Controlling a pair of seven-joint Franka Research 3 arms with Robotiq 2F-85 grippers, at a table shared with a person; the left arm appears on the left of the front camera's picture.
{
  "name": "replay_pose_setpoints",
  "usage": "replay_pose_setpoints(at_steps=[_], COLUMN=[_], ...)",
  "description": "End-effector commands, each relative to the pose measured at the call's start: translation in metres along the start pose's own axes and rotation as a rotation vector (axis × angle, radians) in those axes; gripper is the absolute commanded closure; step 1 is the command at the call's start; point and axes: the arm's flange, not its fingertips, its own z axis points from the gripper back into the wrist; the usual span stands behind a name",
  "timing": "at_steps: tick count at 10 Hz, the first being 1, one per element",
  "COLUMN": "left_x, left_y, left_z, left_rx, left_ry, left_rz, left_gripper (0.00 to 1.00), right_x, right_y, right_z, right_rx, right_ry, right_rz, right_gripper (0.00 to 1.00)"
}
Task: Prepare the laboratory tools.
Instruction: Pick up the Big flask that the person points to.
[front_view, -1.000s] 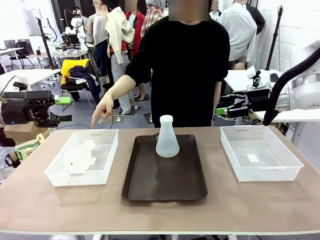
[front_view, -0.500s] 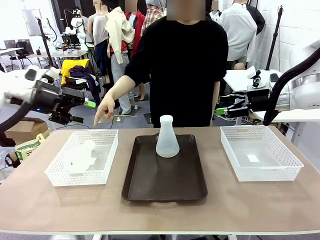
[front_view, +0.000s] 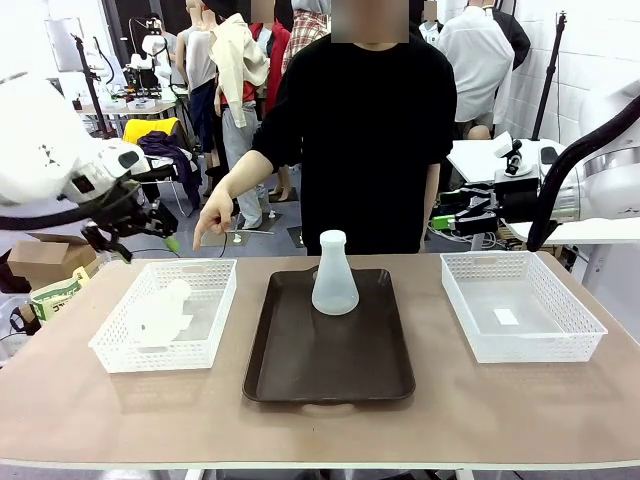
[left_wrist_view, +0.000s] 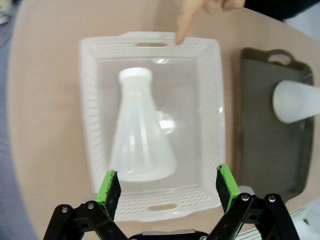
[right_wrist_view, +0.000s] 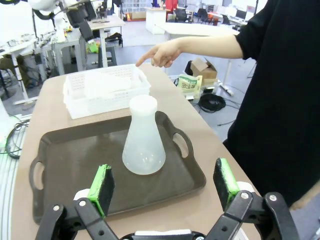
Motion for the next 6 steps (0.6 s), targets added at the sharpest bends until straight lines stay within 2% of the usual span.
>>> replay_pose_setpoints(at_steps=[1, 3, 6], left_x=[0.006, 0.013, 0.022], left_y=[-0.015, -0.013, 0.003], left_z=[0.026, 0.007, -0.024], left_rx=[0.093, 0.137, 0.059], left_ry=[0.05, 0.117, 0.128], left_rz=[-0.076, -0.146, -0.181], left_gripper=[0.0, 0.0, 0.0], right_x=[0.0, 0.0, 0.0], right_y=[0.002, 0.002, 0.002], right_z=[0.001, 0.001, 0.001], right_rx=[0.005, 0.005, 0.005], right_ry=[0.01, 0.01, 0.01], right_rz=[-0.002, -0.002, -0.002], right_gripper=[0.0, 0.0, 0.0])
